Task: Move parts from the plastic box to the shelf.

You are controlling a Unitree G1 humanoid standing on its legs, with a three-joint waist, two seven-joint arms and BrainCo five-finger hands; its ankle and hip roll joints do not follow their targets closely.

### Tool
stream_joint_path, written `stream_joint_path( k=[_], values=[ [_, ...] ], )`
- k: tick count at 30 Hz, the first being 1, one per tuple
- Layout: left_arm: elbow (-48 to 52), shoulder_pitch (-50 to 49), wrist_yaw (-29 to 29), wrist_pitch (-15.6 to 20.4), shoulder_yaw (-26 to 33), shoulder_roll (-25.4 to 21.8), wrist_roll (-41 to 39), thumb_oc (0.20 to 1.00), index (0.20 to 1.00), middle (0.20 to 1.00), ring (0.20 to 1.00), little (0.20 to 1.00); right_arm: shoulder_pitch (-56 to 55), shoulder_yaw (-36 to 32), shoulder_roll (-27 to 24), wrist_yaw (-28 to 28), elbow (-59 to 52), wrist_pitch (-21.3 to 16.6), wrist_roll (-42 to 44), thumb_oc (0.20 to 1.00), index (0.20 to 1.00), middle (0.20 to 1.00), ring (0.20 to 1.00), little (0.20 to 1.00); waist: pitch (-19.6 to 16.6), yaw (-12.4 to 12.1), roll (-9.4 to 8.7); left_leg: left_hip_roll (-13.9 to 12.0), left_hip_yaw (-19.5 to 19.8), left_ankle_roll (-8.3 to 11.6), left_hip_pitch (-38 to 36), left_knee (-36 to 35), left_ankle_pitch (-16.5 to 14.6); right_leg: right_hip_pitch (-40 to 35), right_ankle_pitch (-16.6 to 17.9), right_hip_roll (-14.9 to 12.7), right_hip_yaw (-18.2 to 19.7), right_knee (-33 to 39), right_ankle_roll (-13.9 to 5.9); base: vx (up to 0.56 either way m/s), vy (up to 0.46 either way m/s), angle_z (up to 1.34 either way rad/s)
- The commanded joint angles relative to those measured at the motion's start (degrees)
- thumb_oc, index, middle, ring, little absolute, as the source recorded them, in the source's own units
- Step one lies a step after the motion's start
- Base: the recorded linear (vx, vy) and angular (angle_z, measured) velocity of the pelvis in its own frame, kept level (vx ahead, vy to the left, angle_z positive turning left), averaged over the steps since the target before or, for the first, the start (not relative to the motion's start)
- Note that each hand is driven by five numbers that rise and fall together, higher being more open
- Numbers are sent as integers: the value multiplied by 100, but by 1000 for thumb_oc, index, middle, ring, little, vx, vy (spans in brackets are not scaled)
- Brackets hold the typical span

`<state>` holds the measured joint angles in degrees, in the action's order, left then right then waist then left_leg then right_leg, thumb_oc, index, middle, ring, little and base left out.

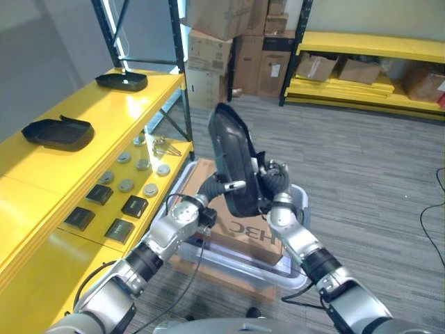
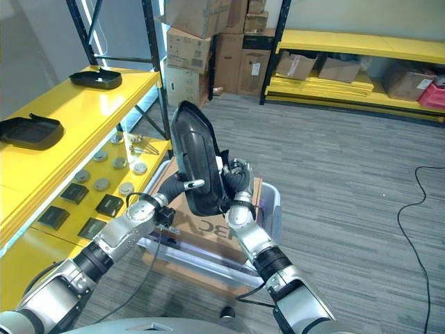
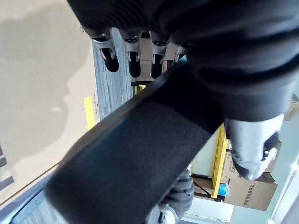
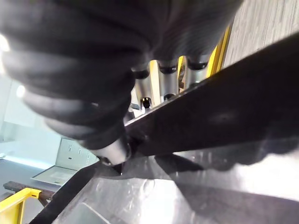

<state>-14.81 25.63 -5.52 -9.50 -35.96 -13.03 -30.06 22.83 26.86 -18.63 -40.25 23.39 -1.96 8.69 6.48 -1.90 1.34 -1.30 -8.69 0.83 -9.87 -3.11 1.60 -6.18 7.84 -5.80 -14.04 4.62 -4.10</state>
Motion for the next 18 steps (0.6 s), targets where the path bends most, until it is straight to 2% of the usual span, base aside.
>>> stream_joint_path(
  k=[1, 2, 3, 4, 8, 18],
  values=[
    [-481, 396, -134, 412, -358, 387, 299, 1000, 1000, 1000, 1000, 1000, 714, 267, 253, -51, -232, -220, -107, 200, 200, 200, 200, 200, -331, -77, -121, -167, -52, 96, 249, 383, -423, -108, -476, -325, 164, -177, -592, 0, 0, 0],
    [-531, 398, -189, 464, -352, 392, 333, 746, 746, 746, 746, 746, 720, 294, 278, -62, -255, -195, -96, 200, 200, 200, 200, 200, -333, -75, -120, -169, -51, 98, 244, 377, -421, -108, -480, -321, 171, -177, -590, 0, 0, 0],
    [-544, 401, -227, 499, -342, 393, 372, 304, 304, 304, 304, 304, 725, 298, 287, -62, -270, -181, -86, 200, 200, 200, 200, 200, -332, -76, -122, -170, -52, 97, 244, 374, -423, -110, -483, -321, 171, -172, -589, 0, 0, 0],
    [-577, 404, -208, 564, -339, 397, 414, 200, 200, 200, 200, 200, 732, 303, 295, -66, -271, -173, -71, 200, 200, 200, 200, 200, -329, -75, -122, -170, -53, 98, 241, 373, -423, -111, -483, -320, 174, -172, -588, 0, 0, 0],
    [-583, 401, -221, 724, -315, 377, 486, 200, 200, 200, 200, 200, 718, 306, 325, -76, -313, -126, -58, 200, 200, 200, 200, 200, -325, -80, -127, -171, -46, 105, 235, 373, -426, -110, -483, -318, 182, -175, -588, 3, -7, -4],
    [-412, 463, -327, 765, -422, 378, 670, 200, 200, 200, 200, 200, 749, 390, 389, -159, -285, -124, 26, 200, 200, 200, 200, 200, -302, -96, -126, -177, -31, 111, 221, 367, -414, -127, -478, -307, 173, -168, -580, 0, -1, 0]
  ],
)
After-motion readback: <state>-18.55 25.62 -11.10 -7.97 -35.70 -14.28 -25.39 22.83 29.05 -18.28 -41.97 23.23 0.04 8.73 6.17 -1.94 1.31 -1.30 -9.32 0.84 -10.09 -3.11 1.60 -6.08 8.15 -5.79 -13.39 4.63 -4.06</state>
